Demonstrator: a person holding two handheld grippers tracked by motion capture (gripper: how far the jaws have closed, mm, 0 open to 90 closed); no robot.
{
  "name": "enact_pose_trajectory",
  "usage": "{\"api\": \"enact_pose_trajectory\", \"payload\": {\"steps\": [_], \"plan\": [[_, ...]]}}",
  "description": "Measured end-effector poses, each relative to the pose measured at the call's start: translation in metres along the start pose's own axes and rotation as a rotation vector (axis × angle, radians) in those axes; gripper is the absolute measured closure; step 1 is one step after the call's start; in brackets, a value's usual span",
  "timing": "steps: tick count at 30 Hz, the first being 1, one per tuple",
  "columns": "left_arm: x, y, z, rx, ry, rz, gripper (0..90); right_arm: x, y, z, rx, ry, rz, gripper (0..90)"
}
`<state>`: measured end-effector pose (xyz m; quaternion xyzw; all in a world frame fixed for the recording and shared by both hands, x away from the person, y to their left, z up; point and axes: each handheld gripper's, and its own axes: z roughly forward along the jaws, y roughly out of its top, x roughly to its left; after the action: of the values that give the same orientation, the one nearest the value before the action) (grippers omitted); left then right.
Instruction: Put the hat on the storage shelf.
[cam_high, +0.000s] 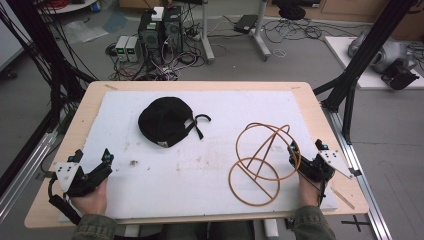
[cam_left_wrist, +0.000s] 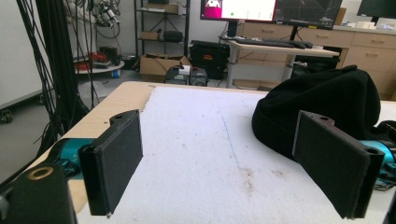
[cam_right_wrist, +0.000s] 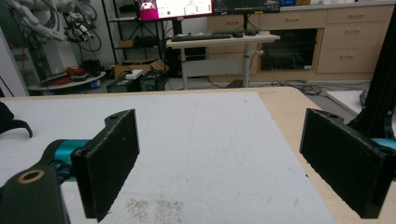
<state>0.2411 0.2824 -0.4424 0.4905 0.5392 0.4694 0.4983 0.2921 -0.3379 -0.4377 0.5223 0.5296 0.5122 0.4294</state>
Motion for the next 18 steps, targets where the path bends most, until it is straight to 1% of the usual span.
{"api": "enact_pose_trajectory", "payload": {"steps": [6, 7, 8, 10, 11, 14, 17, 18], "plan": [[-0.002, 0.0, 0.001, 0.007, -0.004, -0.004, 16.0, -0.001, 0.0, -0.001, 0.004, -0.001, 0.002, 11.0], [-0.004, 0.0, 0.001, 0.006, -0.016, -0.023, 16.0, -0.001, -0.001, 0.0, 0.001, -0.003, 0.0, 11.0], [-0.004, 0.0, 0.001, 0.006, -0.016, -0.023, 16.0, -0.001, -0.001, 0.0, 0.004, -0.004, 0.004, 11.0], [-0.007, 0.001, 0.001, 0.002, -0.024, -0.005, 16.0, -0.001, -0.001, 0.001, 0.004, -0.004, -0.001, 11.0], [-0.009, 0.003, 0.001, 0.002, -0.03, 0.013, 16.0, -0.001, 0.0, 0.001, 0.004, -0.006, 0.0, 11.0], [-0.01, 0.005, 0.001, -0.004, -0.037, 0.013, 15.5, 0.0, 0.0, 0.001, 0.002, -0.006, 0.001, 11.0], [-0.012, 0.009, 0.002, 0.001, -0.047, 0.015, 15.5, -0.001, 0.0, 0.001, 0.0, -0.009, 0.001, 11.0], [-0.013, 0.011, 0.002, 0.007, -0.051, 0.022, 15.5, -0.001, 0.0, 0.001, -0.002, -0.012, -0.008, 11.0]]}}
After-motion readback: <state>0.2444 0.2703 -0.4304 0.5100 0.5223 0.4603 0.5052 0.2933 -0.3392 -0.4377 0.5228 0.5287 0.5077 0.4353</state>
